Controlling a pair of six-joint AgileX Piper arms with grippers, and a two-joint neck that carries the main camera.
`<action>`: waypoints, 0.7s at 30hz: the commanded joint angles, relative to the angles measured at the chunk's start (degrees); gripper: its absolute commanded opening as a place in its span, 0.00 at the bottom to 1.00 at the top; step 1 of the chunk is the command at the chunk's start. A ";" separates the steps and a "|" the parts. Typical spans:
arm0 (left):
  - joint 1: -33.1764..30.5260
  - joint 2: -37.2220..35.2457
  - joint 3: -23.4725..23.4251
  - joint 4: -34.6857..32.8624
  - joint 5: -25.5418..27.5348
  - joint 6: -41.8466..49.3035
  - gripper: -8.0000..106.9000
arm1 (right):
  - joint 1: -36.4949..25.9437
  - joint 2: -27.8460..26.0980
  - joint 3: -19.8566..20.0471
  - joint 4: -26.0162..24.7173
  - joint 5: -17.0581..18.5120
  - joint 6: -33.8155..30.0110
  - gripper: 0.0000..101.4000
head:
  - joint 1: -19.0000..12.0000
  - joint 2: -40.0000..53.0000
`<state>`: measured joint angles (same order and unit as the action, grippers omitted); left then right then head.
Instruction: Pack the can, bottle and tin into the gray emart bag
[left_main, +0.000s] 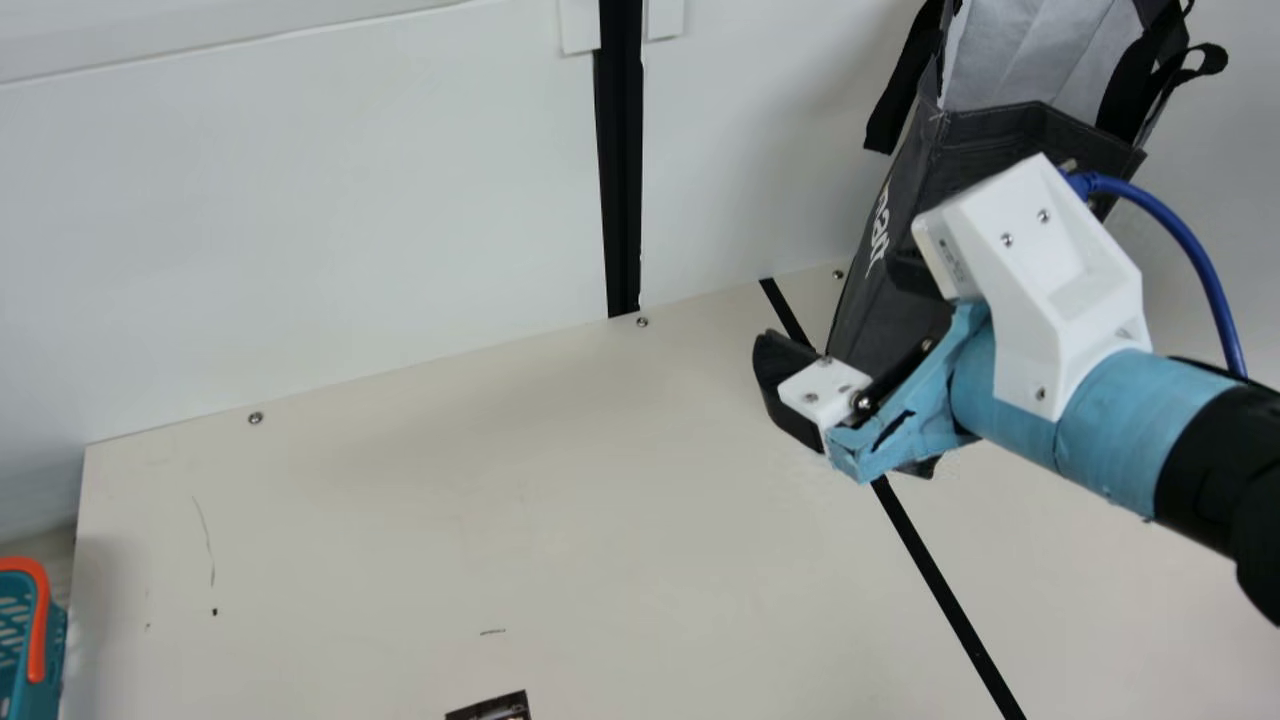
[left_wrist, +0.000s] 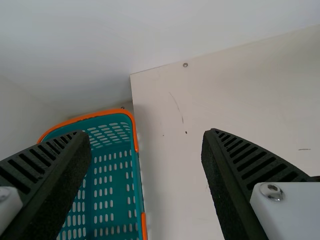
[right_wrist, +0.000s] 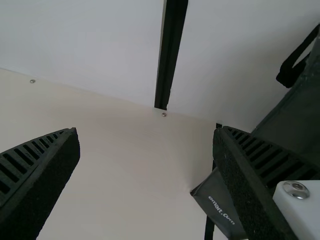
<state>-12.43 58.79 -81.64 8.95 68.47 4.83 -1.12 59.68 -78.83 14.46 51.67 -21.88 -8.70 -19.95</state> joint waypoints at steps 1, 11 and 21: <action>0.00 0.00 0.00 0.00 0.00 0.00 0.85 | 0.34 -0.45 0.76 -1.51 -0.64 1.28 0.90 | -1.30 -0.05; 0.00 0.00 0.00 0.00 0.00 0.00 0.85 | 0.65 -1.07 1.34 -2.57 -1.29 2.71 0.90 | -1.30 -0.05; 0.00 0.00 0.00 0.00 0.00 0.00 0.85 | 0.65 -1.07 1.34 -2.57 -1.29 2.71 0.90 | -1.30 -0.05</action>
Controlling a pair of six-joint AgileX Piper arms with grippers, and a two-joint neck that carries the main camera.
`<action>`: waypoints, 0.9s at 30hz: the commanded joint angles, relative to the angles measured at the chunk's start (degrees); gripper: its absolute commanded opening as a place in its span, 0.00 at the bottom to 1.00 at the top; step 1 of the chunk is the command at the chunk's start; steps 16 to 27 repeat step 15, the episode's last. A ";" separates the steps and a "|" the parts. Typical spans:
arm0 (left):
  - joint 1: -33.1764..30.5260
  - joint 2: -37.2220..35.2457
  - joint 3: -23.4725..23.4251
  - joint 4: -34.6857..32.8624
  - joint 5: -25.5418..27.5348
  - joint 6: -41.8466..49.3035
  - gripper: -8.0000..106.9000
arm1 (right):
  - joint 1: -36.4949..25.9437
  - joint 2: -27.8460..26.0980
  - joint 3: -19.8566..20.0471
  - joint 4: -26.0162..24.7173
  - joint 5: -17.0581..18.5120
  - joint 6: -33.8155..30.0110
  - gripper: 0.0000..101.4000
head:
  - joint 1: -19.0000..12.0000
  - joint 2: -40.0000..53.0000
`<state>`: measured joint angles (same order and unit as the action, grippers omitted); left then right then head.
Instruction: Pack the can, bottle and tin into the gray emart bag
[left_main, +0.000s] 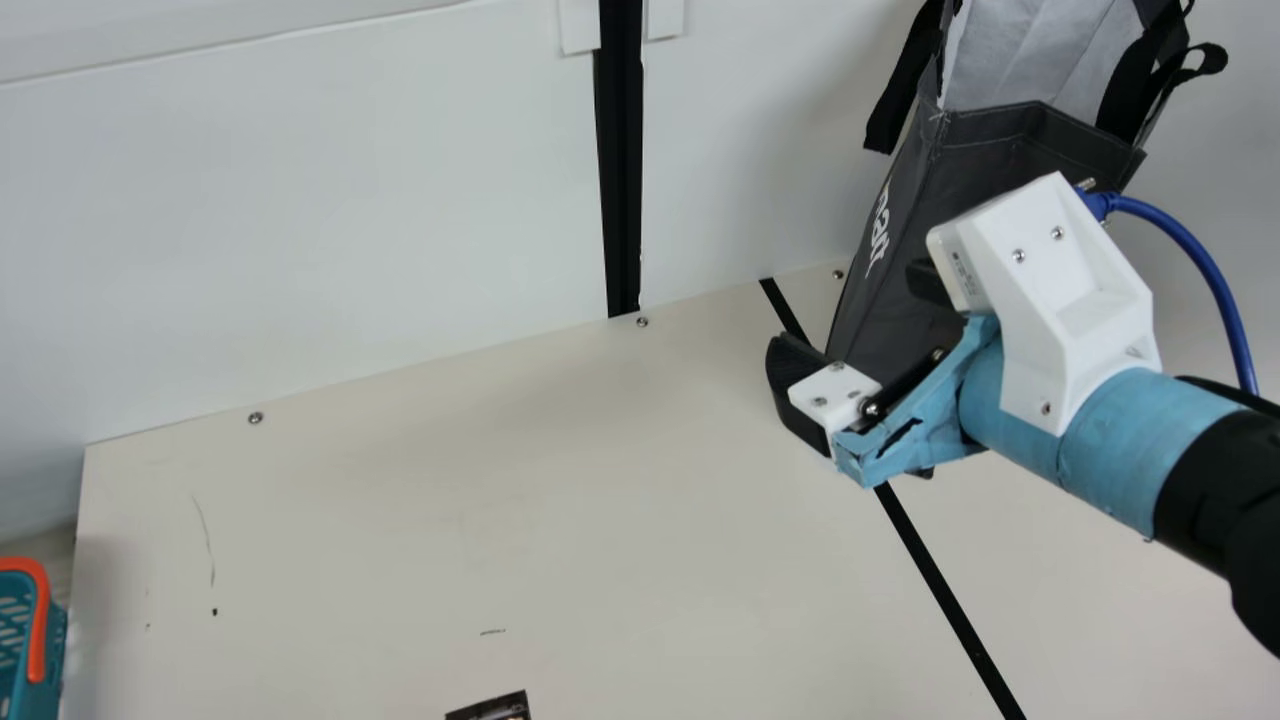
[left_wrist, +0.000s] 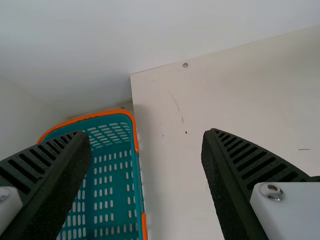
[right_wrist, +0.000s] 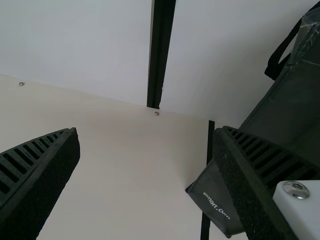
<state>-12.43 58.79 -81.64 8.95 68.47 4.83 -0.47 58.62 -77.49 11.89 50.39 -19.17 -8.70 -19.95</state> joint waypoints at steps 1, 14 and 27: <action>0.00 0.00 0.00 0.00 0.00 0.00 0.85 | 0.00 0.00 0.00 0.00 0.00 0.00 0.90 | -1.30 -0.05; 0.00 0.00 0.00 0.00 0.00 0.00 0.85 | 0.00 0.00 0.00 0.00 0.00 0.00 0.90 | -1.30 -0.05; 0.00 0.00 0.00 0.00 0.00 0.00 0.85 | 0.00 0.00 0.00 0.00 0.00 0.00 0.90 | -1.30 -0.05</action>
